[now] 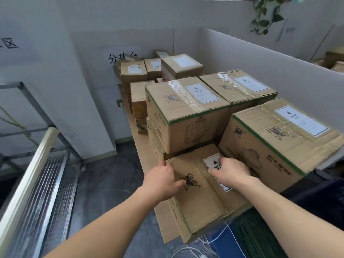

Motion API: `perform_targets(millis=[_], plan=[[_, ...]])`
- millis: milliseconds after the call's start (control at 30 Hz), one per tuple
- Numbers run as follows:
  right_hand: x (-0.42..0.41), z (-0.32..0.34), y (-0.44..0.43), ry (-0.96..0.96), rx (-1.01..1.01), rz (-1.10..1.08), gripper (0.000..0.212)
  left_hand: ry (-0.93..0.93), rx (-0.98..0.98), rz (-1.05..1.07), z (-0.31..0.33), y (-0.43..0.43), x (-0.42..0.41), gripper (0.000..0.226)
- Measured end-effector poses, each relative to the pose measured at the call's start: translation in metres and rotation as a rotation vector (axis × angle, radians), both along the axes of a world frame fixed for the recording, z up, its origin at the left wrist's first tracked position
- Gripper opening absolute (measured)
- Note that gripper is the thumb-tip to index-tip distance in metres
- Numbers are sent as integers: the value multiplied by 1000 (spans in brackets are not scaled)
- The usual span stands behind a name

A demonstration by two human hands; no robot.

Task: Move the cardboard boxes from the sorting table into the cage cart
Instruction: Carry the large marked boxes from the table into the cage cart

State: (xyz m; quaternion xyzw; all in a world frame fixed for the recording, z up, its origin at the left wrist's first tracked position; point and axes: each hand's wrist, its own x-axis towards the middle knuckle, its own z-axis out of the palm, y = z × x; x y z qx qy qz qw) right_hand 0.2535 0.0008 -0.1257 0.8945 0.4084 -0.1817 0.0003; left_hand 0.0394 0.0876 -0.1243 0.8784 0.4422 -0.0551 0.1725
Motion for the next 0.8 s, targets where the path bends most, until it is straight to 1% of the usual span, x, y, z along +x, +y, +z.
perform_targets(millis=[67,167,467,633,700,800], plan=[[-2,-3,-2,18,6,-29,71,-6,-7,-5,-4,-2,-1,69],[-8,-6,-6,16,-2,-46,75,-24,-11,-10,-10,-3,-7,68],[-55,-13,-15,-14,47,-62,76,-141,-65,35,-31,-8,-55,60],[-80,-28,-20,171,155,-122,71,-185,-126,129,-38,-14,-86,48],[-90,-35,-22,232,195,-152,74,-230,-162,196,-42,-16,-99,54],[-104,-48,-25,283,239,-254,87,-308,-261,305,-49,-17,-117,64]])
